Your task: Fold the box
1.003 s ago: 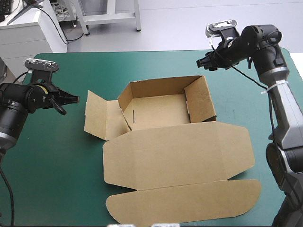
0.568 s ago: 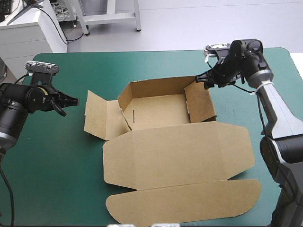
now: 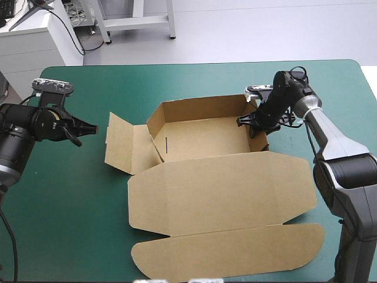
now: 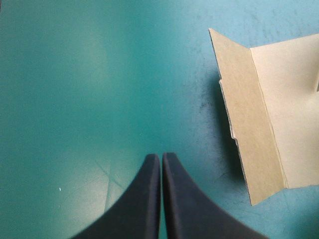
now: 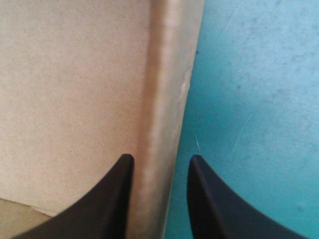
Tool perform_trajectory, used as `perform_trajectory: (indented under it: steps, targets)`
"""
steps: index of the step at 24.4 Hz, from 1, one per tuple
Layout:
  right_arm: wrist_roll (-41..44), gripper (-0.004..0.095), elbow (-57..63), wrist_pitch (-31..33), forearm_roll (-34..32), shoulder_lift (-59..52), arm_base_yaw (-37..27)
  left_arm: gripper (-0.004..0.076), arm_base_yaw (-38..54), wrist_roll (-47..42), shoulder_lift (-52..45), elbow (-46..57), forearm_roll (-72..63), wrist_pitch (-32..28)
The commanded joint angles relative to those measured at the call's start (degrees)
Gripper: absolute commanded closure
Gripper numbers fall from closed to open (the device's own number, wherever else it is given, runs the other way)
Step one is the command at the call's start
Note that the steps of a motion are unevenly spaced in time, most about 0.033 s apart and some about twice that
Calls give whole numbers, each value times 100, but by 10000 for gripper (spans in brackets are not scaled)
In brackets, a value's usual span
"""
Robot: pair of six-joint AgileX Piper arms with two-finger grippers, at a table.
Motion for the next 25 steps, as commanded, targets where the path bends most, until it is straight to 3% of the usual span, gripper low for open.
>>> perform_trajectory:
  steps: [1,2,8,13,20,25]
  targets:
    - [-100,890,-123,98,34,-327,-32,733,0,0,-167,-148,-7,-154]
    - [-100,930,-123,98,34,-327,-32,733,0,0,-167,-148,-7,-145]
    - [-128,921,-135,98,178,-563,-174,732,0,0,-133,-148,-7,-145]
    - [-642,921,-123,98,1305,-1211,-1163,732,0,0,-18,-148,-32,-141]
    - [-1004,921,-111,108,1699,-1905,-1980,732,0,0,99,-148,-271,-141]
    - [-1355,922,38,108,2341,-2225,-2360,732,-10,0,208,-148,-525,-141]
